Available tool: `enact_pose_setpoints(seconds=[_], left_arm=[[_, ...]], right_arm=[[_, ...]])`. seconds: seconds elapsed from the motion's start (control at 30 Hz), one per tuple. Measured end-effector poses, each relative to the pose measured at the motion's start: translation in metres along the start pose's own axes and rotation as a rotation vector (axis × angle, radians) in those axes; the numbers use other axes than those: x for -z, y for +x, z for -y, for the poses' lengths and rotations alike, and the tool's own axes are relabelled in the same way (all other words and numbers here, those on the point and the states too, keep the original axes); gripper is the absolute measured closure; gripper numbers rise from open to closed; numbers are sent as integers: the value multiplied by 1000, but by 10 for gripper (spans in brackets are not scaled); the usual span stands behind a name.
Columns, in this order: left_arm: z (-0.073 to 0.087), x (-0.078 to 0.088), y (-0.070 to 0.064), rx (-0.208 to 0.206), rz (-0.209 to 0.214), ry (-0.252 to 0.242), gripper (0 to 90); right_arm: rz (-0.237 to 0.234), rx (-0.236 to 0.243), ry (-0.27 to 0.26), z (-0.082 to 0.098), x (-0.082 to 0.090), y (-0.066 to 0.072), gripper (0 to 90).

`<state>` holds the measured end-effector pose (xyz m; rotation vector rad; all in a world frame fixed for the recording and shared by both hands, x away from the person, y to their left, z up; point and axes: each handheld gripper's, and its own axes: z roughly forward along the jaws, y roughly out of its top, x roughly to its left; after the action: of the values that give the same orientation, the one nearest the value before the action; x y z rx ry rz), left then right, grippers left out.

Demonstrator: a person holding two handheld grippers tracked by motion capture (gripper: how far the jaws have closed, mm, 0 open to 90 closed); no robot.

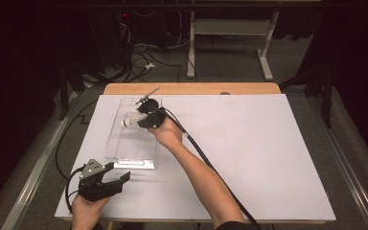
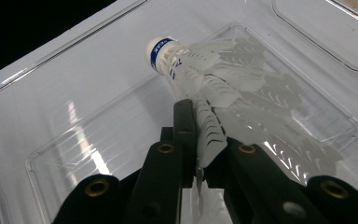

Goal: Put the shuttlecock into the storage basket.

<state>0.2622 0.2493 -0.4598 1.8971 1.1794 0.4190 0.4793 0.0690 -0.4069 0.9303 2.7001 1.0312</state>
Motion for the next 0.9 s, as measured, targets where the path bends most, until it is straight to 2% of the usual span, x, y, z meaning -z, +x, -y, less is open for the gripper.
enact_pose_setpoints(seconds=[0.2, 0.27, 0.57, 0.77, 0.9], left_arm=[[0, -1, 0, 3, 1, -2, 267], [0, -1, -1, -3, 3, 2, 267], [0, -1, -1, -4, 4, 4, 267], [0, -1, -1, -4, 6, 5, 267], [0, -1, -1, -4, 6, 4, 267]], right_arm=[[0, 6, 15, -3, -4, 4, 865], [5, 27, 18, -3, -6, 5, 864], [13, 25, 43, -2, -11, 7, 854], [28, 50, 53, -3, -12, 9, 848], [28, 43, 61, -4, -13, 10, 830]])
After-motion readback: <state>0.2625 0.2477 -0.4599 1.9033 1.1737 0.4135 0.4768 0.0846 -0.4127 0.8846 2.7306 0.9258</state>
